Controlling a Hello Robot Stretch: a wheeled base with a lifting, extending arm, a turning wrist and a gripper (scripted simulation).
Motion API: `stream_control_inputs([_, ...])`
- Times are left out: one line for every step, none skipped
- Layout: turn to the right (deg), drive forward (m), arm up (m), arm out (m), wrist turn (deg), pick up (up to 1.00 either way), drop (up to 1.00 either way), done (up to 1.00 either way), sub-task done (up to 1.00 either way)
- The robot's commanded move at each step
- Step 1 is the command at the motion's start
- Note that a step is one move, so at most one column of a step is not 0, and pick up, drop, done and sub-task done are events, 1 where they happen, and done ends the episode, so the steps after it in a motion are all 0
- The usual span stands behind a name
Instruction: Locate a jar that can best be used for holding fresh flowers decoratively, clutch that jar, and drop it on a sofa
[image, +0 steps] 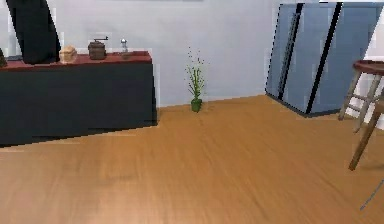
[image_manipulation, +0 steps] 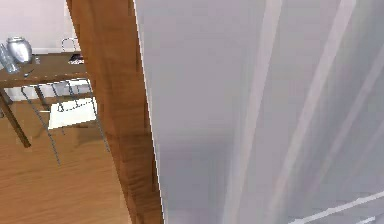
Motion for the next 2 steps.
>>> stream_control_inputs([-6.0, 0.00, 0.00, 0.00, 0.0, 0.00, 0.00, 0.00, 0.00])
stream_control_inputs([0.0, 0.05, 0.00, 0.00, 0.0, 0.00, 0.00, 0.00, 0.00])
